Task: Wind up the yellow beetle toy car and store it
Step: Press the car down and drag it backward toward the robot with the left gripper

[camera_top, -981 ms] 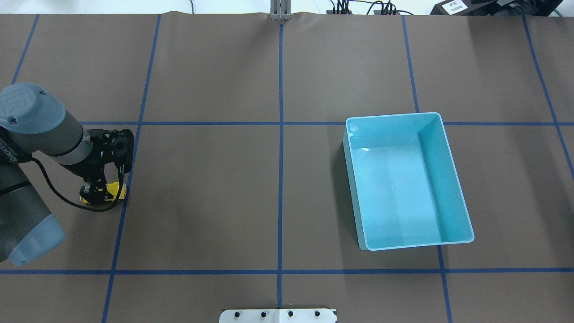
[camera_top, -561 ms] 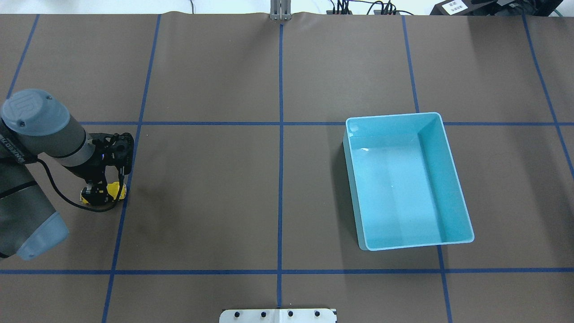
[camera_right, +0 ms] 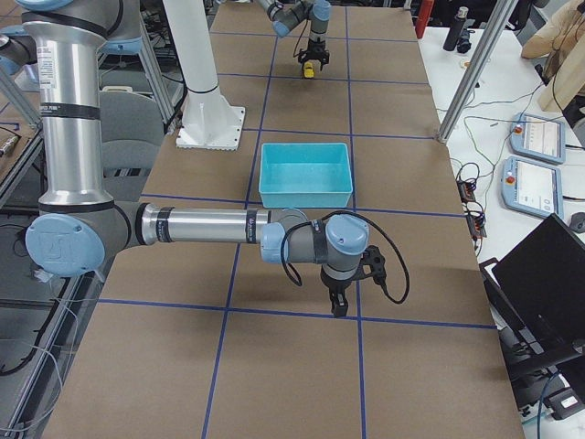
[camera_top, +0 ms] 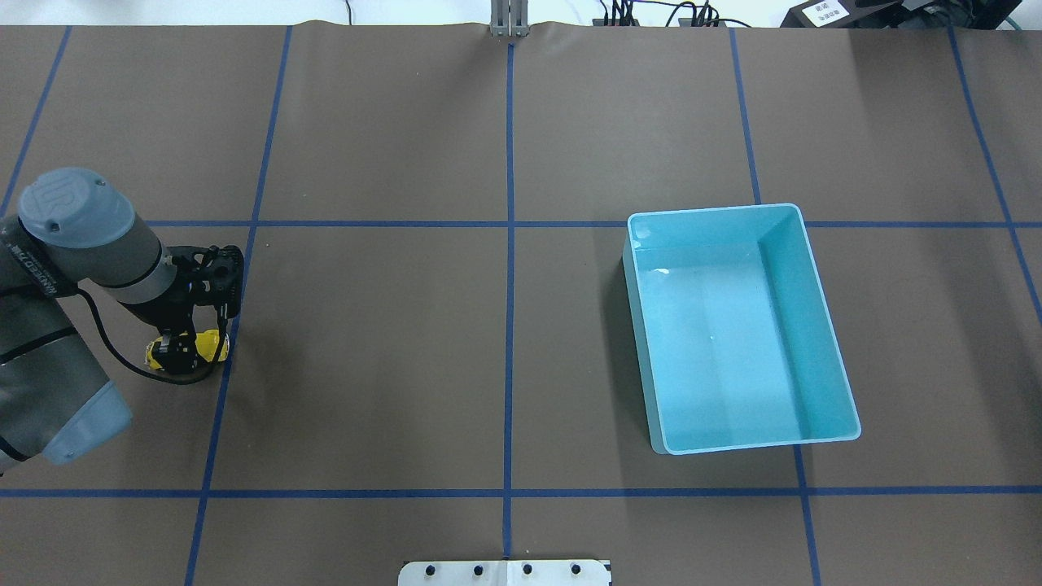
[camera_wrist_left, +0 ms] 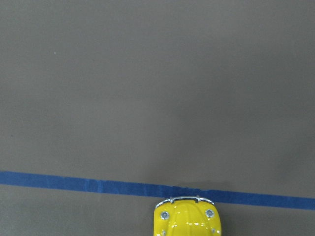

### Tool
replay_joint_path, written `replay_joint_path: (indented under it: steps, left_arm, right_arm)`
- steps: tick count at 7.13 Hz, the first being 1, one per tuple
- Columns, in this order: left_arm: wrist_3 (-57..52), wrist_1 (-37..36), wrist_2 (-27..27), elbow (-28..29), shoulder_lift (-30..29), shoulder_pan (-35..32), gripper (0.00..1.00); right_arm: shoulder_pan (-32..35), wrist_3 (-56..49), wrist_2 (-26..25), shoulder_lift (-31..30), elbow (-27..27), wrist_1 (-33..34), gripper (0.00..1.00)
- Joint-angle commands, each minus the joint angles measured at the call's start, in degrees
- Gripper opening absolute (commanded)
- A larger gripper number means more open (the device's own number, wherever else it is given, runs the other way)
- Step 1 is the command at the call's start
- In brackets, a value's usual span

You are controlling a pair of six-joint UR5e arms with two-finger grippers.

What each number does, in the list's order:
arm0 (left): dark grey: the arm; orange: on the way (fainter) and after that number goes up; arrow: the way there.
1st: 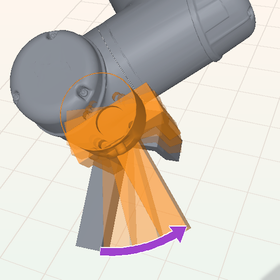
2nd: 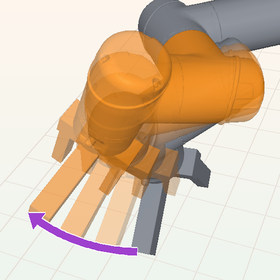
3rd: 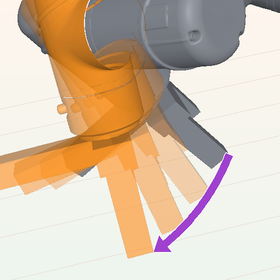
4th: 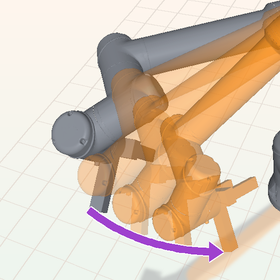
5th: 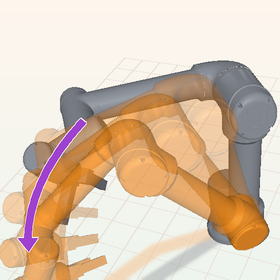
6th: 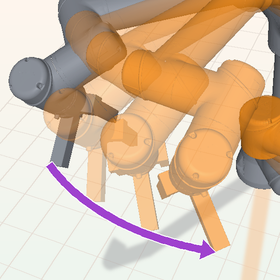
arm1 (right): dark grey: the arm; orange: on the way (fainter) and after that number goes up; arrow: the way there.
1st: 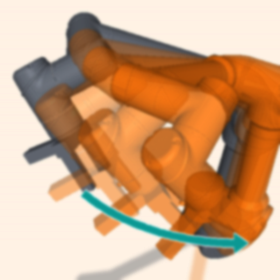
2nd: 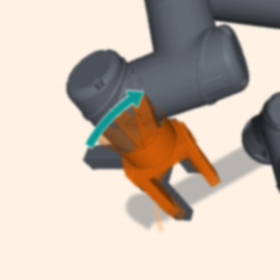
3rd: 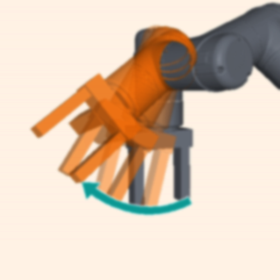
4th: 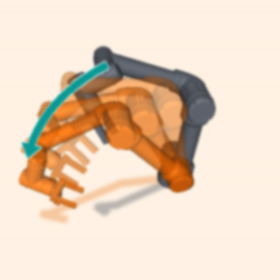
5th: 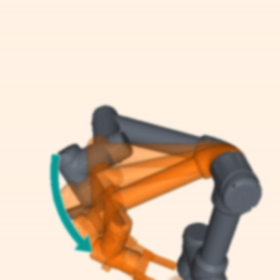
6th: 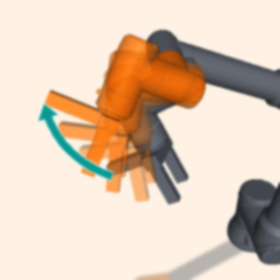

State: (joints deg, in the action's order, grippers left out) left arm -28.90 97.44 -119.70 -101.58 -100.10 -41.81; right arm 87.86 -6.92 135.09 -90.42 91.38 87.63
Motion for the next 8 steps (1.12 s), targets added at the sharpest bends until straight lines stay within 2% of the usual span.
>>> replay_joint_path:
  steps: [1,3,5,6,8]
  left_arm:
    - [0.16,0.11,-0.01,0.42,-0.18,0.06,1.0]
    - [0.42,2.29,-0.01,1.29,-0.18,0.06,0.96]
    - [5.16,10.1,-0.88,4.45,0.26,0.06,0.94]
    - [5.08,10.31,-3.24,4.46,0.43,-0.03,0.94]
    - [5.08,10.22,-3.53,4.03,0.52,-0.11,0.94]
  right_arm:
    - [-0.05,0.24,0.0,-0.02,-0.06,0.0,1.0]
    - [-0.05,0.24,0.0,-0.02,-0.06,0.0,1.0]
    - [-0.05,0.07,-0.09,-0.02,-0.06,0.0,1.0]
    - [-0.14,-0.02,-0.09,-0.02,-0.06,0.0,1.0]
    - [-0.32,-0.02,-0.09,0.07,-0.06,-0.09,1.0]
